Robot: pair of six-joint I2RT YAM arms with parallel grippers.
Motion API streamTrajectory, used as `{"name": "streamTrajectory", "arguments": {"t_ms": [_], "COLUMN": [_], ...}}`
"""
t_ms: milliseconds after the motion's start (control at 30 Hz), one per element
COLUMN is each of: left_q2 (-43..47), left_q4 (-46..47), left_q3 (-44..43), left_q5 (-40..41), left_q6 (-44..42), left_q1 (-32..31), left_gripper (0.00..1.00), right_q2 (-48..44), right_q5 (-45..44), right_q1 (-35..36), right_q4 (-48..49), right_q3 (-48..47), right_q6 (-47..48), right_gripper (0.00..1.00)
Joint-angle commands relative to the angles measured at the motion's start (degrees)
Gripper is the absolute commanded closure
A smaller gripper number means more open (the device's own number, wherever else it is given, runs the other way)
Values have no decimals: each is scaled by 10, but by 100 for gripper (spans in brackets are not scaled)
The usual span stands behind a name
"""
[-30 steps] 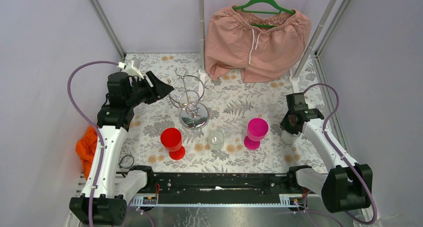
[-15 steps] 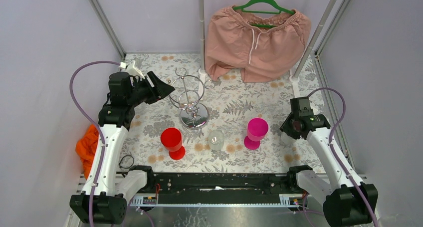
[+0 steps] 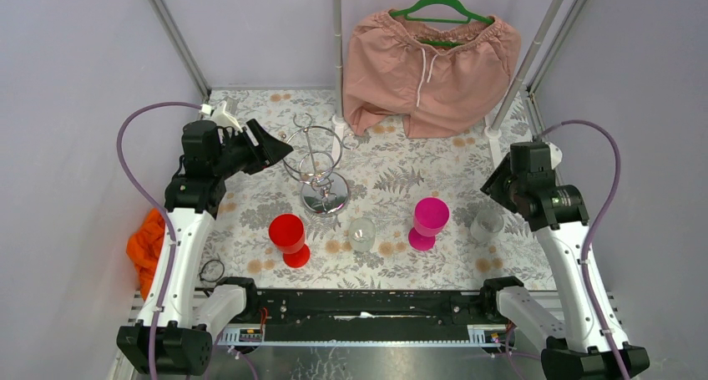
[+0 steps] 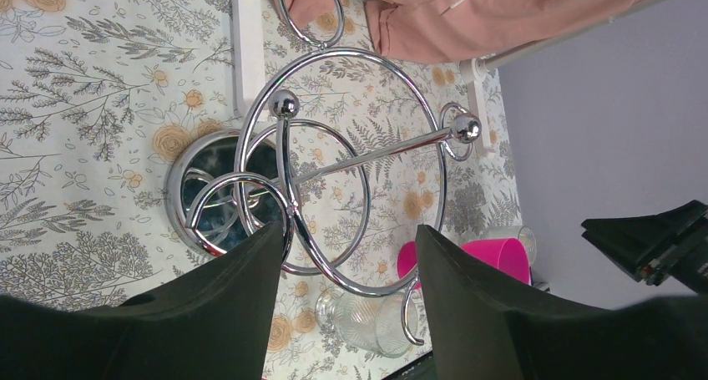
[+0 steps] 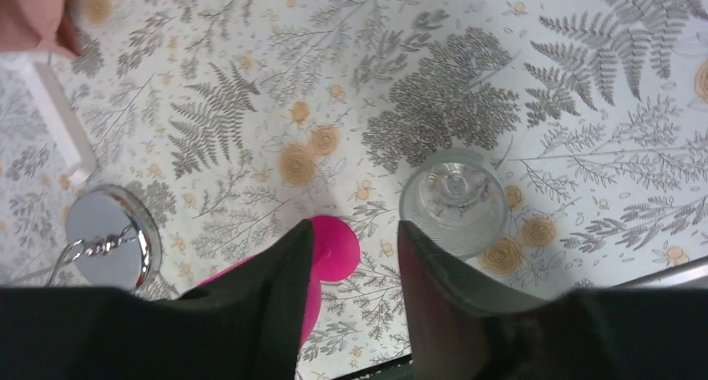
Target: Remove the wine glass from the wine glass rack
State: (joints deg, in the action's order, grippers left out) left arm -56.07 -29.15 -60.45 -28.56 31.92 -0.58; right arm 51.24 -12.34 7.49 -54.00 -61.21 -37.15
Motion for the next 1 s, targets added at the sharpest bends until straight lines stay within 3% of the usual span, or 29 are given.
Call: {"name": "streamTrajectory", "arguments": {"t_ms": [0,200,300,433,967], "left_q2": [2,9,15,25,24], "left_q4": [25,18,24,23,20], "left_q3": [-3,-11,-11,-8,-13], "left_q5": [-8,11,12,30,40], "left_q6": [-6,-5,-2,-5,3], "left_q1": [5,5,5,5,5], "left_gripper": [33,33,33,33,32], "right_q2": [31,55,73,109,138], "right_q5": [45,71,117,170,179], "right_q1": [-2,-1,-1,0,0], "right_q4": [-23,34,73,114,144], "right_q3": [-51,-78,-83,-93,-91], "right_q6": [47,104,127,144,185], "right_gripper": [47,25,18,1,0]}}
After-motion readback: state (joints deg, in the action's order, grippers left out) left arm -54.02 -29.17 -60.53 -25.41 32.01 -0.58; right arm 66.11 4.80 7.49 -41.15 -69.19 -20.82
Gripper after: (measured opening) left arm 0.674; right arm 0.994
